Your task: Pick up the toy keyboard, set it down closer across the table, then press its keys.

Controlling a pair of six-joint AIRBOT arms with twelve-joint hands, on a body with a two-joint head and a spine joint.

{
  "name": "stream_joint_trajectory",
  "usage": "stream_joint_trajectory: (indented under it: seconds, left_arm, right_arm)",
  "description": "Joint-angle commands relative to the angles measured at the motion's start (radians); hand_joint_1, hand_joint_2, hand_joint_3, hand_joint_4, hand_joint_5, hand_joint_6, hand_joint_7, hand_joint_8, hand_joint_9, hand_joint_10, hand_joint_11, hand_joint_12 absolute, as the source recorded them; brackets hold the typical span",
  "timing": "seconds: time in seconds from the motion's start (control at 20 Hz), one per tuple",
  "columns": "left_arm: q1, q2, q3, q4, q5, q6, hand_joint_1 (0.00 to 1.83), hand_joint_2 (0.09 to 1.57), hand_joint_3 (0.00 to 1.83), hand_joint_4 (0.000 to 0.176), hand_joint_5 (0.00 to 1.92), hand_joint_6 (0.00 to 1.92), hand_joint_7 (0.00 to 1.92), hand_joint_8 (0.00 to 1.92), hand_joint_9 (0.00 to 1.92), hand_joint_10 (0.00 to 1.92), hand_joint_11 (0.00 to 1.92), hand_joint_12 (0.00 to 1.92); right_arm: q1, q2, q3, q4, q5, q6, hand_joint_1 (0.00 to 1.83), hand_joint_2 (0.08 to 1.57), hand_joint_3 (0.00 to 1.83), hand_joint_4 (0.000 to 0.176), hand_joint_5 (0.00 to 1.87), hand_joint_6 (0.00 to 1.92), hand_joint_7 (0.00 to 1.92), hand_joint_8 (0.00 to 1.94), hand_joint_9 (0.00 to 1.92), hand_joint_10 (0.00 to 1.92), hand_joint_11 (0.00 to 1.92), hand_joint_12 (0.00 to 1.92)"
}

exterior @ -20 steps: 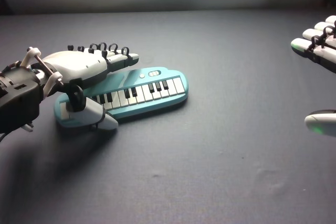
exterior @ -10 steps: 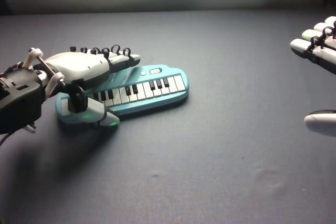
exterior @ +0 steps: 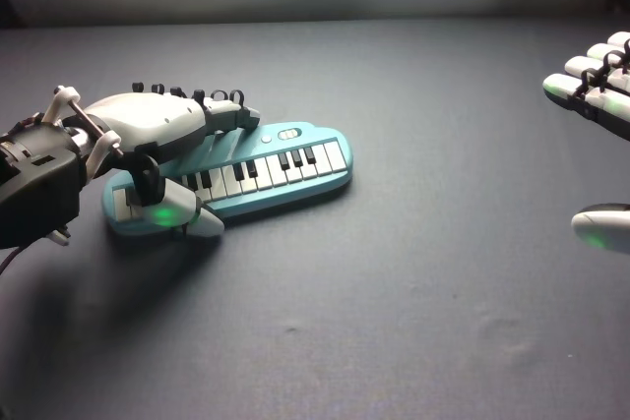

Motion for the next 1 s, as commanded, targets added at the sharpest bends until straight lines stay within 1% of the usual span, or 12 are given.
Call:
stream_joint_trajectory:
  seconds: [0.0,0.15,0.2,0.25,0.45,0.5,0.55,0.6,0.7,0.75,0.9,0.95]
  left_arm:
    - [-0.006,-0.006,-0.002,0.018,-0.07,0.015,1.35,1.09,0.0,0.0,0.24,1.06,0.24,1.11,0.29,1.48,0.3,1.85]
    - [-0.01,-0.003,-0.011,0.033,-0.081,0.015,1.35,1.09,0.0,0.0,0.24,1.06,0.24,1.1,0.29,1.48,0.3,1.85]
    - [-0.011,-0.001,-0.015,0.039,-0.085,0.015,1.31,1.1,0.0,0.0,0.23,1.09,0.23,1.03,0.25,1.41,0.26,1.85]
    - [-0.014,0.002,-0.02,0.045,-0.089,0.015,1.3,1.1,0.0,0.0,0.22,1.11,0.24,1.0,0.25,1.39,0.25,1.85]
    - [-0.024,0.016,-0.041,0.067,-0.114,0.015,1.3,1.1,0.0,0.0,0.22,1.11,0.24,0.98,0.25,1.38,0.25,1.85]
    - [-0.024,0.022,-0.051,0.073,-0.131,0.011,1.36,1.07,0.0,0.0,0.11,1.39,0.16,1.39,0.32,1.77,0.48,1.91]
    - [-0.025,0.026,-0.058,0.085,-0.141,0.003,1.37,1.07,0.0,0.0,0.06,1.5,0.12,1.55,0.33,1.88,0.54,1.92]
    - [-0.03,0.031,-0.068,0.115,-0.157,-0.016,1.38,1.06,0.0,0.0,0.04,1.53,0.11,1.6,0.33,1.91,0.56,1.92]
    - [-0.041,0.034,-0.082,0.162,-0.177,-0.041,1.38,1.06,0.0,0.0,0.04,1.54,0.1,1.61,0.33,1.92,0.56,1.92]
    - [-0.046,0.033,-0.086,0.181,-0.185,-0.055,1.4,1.07,0.0,0.0,0.07,1.65,0.19,1.68,0.48,1.92,0.58,1.92]
    - [-0.066,0.026,-0.095,0.245,-0.209,-0.099,1.41,1.07,0.0,0.0,0.07,1.69,0.22,1.71,0.53,1.92,0.58,1.92]
    - [-0.074,0.02,-0.095,0.263,-0.211,-0.11,1.4,1.08,0.0,0.0,0.06,1.73,0.21,1.74,0.51,1.89,0.21,1.85]
  right_arm:
    - [0.005,0.003,0.002,0.001,0.122,0.004,0.04,1.19,0.02,0.0,0.0,0.0,0.0,0.0,0.0,0.0,0.0,0.0]
    - [0.003,0.003,0.001,0.003,0.13,0.005,0.04,1.19,0.01,0.0,0.0,0.0,0.0,0.0,0.0,0.0,0.0,0.0]
    - [0.003,0.003,0.001,0.004,0.132,0.005,0.06,1.19,0.01,0.0,0.0,0.0,0.0,0.0,0.0,0.0,0.0,0.0]
    - [0.002,0.003,0.001,0.005,0.134,0.006,0.06,1.19,0.01,0.0,0.0,0.0,0.0,0.0,0.0,0.0,0.0,0.0]
    - [-0.002,0.004,0.001,0.007,0.149,0.017,0.06,1.19,0.01,0.0,0.0,0.0,0.0,0.0,0.0,0.0,0.0,0.0]
    - [-0.005,0.005,0.001,0.007,0.159,0.026,0.05,1.19,0.01,0.0,0.0,0.0,0.0,0.0,0.0,0.0,0.0,0.0]
    - [-0.007,0.006,0.001,0.007,0.166,0.033,0.05,1.19,0.01,0.0,0.0,0.0,0.0,0.0,0.0,0.0,0.0,0.0]
    - [-0.012,0.009,-0.001,0.007,0.182,0.044,0.05,1.19,0.01,0.0,0.0,0.0,0.0,0.0,0.0,0.0,0.0,0.0]
    - [-0.017,0.016,-0.006,0.006,0.202,0.052,0.05,1.19,0.01,0.0,0.0,0.0,0.0,0.0,0.0,0.0,0.0,0.0]
    - [-0.018,0.019,-0.009,0.006,0.209,0.052,0.02,1.21,0.01,0.0,0.0,0.0,0.0,0.0,0.0,0.0,0.0,0.0]
    - [-0.022,0.029,-0.02,0.005,0.246,0.056,0.01,1.22,0.01,0.0,0.0,0.0,0.0,0.0,0.0,0.0,0.0,0.0]
    - [-0.024,0.03,-0.022,0.003,0.258,0.06,0.02,1.22,0.02,0.0,0.0,0.0,0.0,0.0,0.0,0.0,0.0,0.0]
